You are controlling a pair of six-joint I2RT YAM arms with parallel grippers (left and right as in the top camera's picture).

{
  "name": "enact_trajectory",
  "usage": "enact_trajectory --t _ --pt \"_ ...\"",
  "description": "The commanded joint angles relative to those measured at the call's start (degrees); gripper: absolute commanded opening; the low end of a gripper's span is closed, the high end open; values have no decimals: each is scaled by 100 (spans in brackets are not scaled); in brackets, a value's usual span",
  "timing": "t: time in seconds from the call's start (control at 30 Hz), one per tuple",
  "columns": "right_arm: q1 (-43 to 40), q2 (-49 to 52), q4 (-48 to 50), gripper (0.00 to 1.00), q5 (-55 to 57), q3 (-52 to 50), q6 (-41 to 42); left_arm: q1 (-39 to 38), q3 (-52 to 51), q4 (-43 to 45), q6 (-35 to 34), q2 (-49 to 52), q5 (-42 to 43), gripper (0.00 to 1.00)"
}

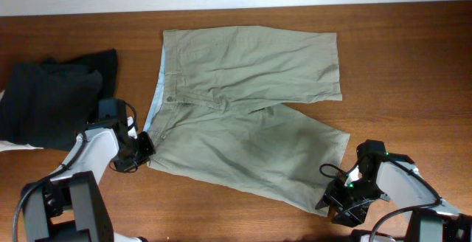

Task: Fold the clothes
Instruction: 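Grasp the bottom edges of the shorts with both grippers, then lift the bottom edge and fold it up over the top half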

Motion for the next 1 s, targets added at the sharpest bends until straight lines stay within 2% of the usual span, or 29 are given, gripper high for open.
enact_trajectory --t 0.0,0.03,0.2,0.27,0.33,0.4,0.47,0.5,0.57,0.67,0.8,0.97 --pt "46 -17 66 50 136 -57 170 24 -87 98 -57 212 -90 1" --pt "46 -15 111 46 133 -57 221 24 -87 114 -59 212 -90 1" --pt "46 -15 317 46 46 -57 299 24 -87 162 -57 212 -87 1" --pt "44 -15 466 53 37 -57 299 24 -87 164 -57 212 -87 1" --pt "42 -15 555 53 -68 -55 297 24 -87 162 -57 212 -87 1" --pt "42 -15 525 33 -70 -57 295 24 -87 164 -57 212 -87 1" --pt "42 -15 507 21 -85 -57 295 24 -87 164 -57 212 -87 1" --pt "42 -15 483 9 -107 -55 295 24 -87 162 -57 212 -87 1" --pt "42 -15 439 4 -122 -31 275 24 -87 151 -57 212 -85 1" --pt "42 -26 13 4 -57 363 149 24 -76 44 -42 210 -68 0" --pt "42 -155 -955 4 -55 1497 -186 24 35 -170 142 -92 474 0" --pt "42 -365 -2057 4 304 2868 -514 24 302 -1088 267 -1226 511 0"
